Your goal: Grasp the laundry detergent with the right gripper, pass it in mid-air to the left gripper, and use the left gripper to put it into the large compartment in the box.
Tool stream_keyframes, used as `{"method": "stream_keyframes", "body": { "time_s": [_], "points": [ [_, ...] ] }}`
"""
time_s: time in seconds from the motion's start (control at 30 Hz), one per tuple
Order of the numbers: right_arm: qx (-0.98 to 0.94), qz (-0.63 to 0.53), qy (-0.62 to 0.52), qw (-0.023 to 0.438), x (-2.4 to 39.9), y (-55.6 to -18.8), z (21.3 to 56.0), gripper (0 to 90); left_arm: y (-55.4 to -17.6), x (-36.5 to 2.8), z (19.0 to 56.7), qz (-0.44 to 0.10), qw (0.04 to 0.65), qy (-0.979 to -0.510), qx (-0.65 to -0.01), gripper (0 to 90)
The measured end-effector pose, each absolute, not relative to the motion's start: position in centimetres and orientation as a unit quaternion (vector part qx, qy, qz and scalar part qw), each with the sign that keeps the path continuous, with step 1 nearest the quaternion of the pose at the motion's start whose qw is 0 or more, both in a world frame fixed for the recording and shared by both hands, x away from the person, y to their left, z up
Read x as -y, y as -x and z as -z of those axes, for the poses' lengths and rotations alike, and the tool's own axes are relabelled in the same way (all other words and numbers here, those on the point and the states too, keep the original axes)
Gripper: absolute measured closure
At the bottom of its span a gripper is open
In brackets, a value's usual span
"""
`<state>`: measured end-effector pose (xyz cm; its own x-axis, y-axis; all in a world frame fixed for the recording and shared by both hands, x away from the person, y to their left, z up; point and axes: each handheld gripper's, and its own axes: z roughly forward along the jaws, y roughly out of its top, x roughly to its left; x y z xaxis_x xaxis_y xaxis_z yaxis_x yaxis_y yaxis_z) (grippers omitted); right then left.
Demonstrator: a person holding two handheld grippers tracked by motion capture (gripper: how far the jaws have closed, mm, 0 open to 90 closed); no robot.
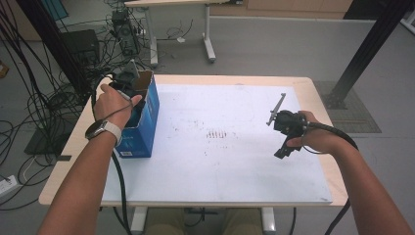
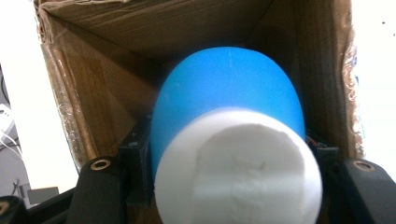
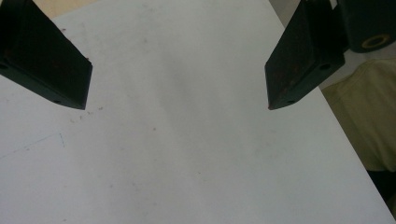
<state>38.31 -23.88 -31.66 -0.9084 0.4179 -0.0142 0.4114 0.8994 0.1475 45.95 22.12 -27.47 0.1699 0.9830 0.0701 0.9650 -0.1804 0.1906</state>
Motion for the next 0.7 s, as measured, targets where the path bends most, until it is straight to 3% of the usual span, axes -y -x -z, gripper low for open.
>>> {"method": "stream_keyframes", "body": {
  "time_s": [0.7],
  "points": [
    [-0.973,-0.072,-0.216,0.024,24.19,-38.17,31.56,7.3,-45.82,-22.07,27.50,-0.090,0.052,-0.764,-0.636,37.4]
  ]
}}
